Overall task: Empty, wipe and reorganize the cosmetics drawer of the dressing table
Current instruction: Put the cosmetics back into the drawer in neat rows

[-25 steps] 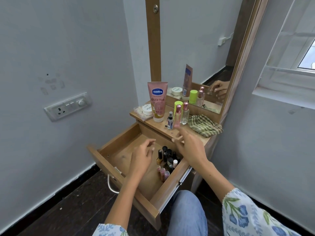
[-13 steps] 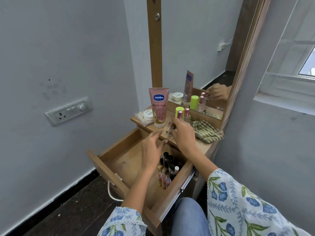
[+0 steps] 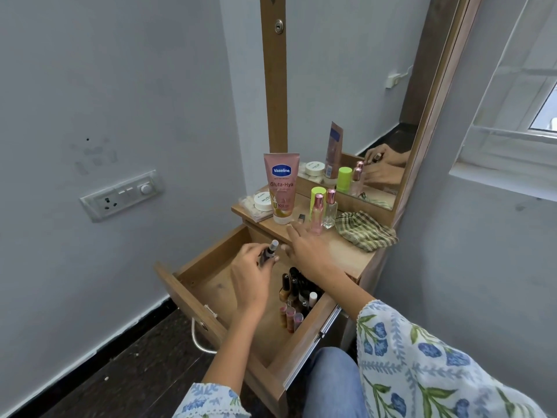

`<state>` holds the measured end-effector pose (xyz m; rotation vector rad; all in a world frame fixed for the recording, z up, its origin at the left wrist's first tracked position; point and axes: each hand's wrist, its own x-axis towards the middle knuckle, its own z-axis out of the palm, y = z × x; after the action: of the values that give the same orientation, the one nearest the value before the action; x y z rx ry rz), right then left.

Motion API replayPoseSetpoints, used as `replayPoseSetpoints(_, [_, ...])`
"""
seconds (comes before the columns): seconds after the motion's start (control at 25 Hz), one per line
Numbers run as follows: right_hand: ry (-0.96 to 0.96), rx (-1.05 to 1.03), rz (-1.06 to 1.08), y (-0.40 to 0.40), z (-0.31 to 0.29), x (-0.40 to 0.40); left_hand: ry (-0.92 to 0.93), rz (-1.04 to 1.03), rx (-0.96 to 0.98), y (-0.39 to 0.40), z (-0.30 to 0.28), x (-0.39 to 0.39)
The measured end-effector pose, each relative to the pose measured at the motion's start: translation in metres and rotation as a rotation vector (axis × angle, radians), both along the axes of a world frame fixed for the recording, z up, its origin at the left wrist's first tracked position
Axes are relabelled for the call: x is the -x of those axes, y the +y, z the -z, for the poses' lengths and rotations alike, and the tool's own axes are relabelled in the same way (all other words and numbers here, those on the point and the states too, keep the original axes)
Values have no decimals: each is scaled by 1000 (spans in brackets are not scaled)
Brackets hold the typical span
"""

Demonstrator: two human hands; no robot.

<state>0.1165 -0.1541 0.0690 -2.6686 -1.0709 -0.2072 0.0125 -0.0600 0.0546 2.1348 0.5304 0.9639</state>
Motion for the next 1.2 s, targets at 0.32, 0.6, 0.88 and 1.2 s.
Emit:
replayPoseSetpoints(0.32, [-188, 21, 94, -1, 20, 3, 72, 28, 140, 10, 10, 17])
replayPoseSetpoints(0.6, [-74, -93, 191, -13, 5, 10, 136, 98, 202, 20, 27, 40])
replayPoseSetpoints(0.88, [380, -487, 257, -39, 5, 28, 284, 208, 198, 25, 33, 39])
replayPoseSetpoints(1.2, [744, -748, 208, -50, 7, 44, 508, 284, 30, 26, 40, 35])
